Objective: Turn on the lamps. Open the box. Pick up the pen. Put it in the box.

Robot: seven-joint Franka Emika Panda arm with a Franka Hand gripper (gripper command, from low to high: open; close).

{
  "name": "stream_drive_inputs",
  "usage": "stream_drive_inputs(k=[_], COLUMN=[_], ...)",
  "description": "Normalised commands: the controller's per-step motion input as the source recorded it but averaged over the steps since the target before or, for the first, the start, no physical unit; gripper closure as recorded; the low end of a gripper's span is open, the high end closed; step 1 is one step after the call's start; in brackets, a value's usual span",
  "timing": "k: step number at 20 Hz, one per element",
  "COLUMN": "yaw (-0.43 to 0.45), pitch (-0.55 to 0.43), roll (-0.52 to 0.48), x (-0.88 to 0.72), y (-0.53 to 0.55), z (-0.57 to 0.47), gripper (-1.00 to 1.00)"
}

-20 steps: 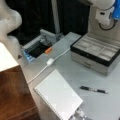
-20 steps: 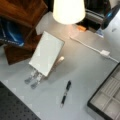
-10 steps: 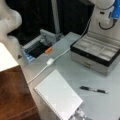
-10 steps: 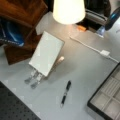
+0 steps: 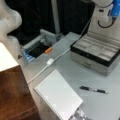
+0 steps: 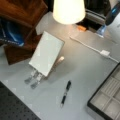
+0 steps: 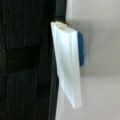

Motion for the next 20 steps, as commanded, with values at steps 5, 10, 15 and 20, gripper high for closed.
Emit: stream_drive_inputs(k=[5,10,15,20], yaw=[0.096,0.09,0.124,0.193], pitch=[0.098,0.111,0.081,0.035], roll=[-0.171,-0.189,-0.233,-0.333], x=[0.05,0.08,0.1,0.11], y=[-0.55,-0.59,-0.51,-0.36], z=[0.08,0.06,0.05,0.03], gripper=[-1.0,-1.0,-1.0,-1.0])
